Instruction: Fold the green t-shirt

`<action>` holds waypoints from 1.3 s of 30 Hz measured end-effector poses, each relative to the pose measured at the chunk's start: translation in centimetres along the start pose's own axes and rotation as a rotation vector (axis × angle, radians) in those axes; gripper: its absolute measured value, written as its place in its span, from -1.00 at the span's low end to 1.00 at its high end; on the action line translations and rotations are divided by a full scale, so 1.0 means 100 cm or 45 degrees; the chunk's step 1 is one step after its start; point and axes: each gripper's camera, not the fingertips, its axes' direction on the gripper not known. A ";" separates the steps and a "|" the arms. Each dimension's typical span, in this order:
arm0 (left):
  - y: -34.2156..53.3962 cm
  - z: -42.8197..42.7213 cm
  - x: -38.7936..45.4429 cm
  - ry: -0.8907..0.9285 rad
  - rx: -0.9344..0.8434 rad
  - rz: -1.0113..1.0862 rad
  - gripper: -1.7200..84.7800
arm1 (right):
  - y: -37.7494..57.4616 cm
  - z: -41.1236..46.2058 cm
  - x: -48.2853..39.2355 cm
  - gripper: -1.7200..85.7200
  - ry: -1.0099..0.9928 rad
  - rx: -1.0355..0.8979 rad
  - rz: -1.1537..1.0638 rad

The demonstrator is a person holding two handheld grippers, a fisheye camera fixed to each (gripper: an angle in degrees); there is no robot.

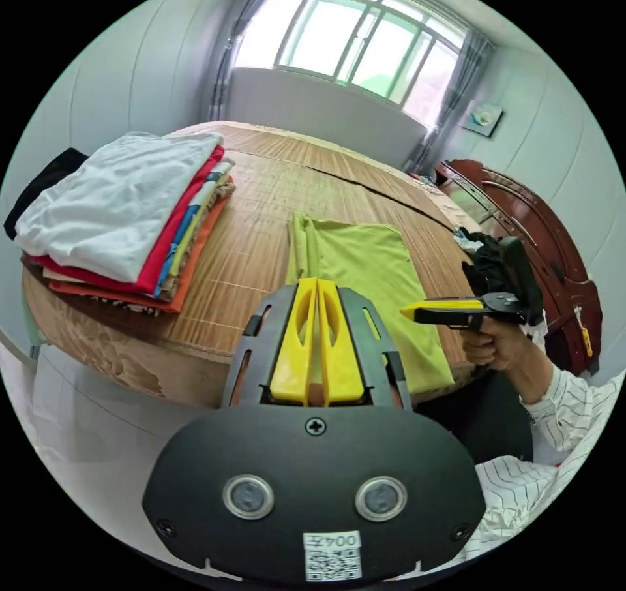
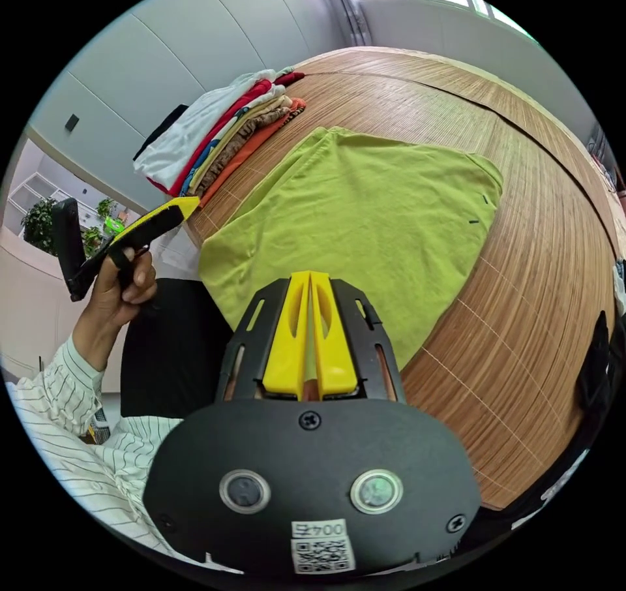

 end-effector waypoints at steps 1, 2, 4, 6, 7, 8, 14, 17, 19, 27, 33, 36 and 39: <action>0.001 0.012 0.009 -0.022 -0.034 0.045 -0.96 | -0.001 0.011 -0.001 -0.98 0.001 -0.033 -0.011; 0.006 0.038 0.020 -0.079 -0.096 0.106 -0.96 | -0.001 0.017 -0.002 -0.98 0.006 -0.048 -0.017; 0.015 0.070 0.013 -0.148 -0.158 0.094 -0.96 | 0.001 0.034 0.001 -0.98 0.042 -0.090 -0.021; 0.030 0.092 -0.025 -0.134 -0.184 -0.008 -0.96 | 0.005 0.035 0.009 -0.98 0.006 -0.081 0.006; 0.035 0.092 -0.032 -0.112 -0.163 -0.021 -0.96 | 0.006 0.037 0.014 -0.98 -0.015 -0.086 0.012; 0.043 0.091 -0.041 -0.097 -0.135 -0.010 -0.95 | 0.007 0.038 0.016 -0.98 -0.023 -0.087 0.011; 0.073 0.032 -0.096 0.147 0.121 -0.249 -0.96 | 0.005 0.029 0.029 -0.98 -0.041 -0.077 -0.035; 0.078 0.030 -0.094 0.156 0.153 -0.208 -0.96 | -0.013 0.017 0.050 -0.98 -0.124 0.044 0.047; 0.079 0.043 -0.085 0.076 0.128 -0.149 -0.96 | -0.041 0.022 0.067 -0.98 -0.142 0.093 0.133; 0.115 0.066 -0.115 0.020 0.063 -0.260 -0.96 | -0.137 0.067 0.091 -0.98 -0.112 0.105 0.200; 0.129 0.064 -0.121 0.048 0.072 -0.282 -0.96 | -0.164 0.113 0.120 -0.98 -0.158 0.020 0.321; 0.134 0.062 -0.124 0.072 0.074 -0.301 -0.96 | -0.164 0.119 0.142 -0.98 -0.315 -0.019 0.393; 0.138 0.058 -0.121 0.074 0.078 -0.301 -0.96 | -0.150 0.099 0.160 -0.98 -0.441 0.038 0.347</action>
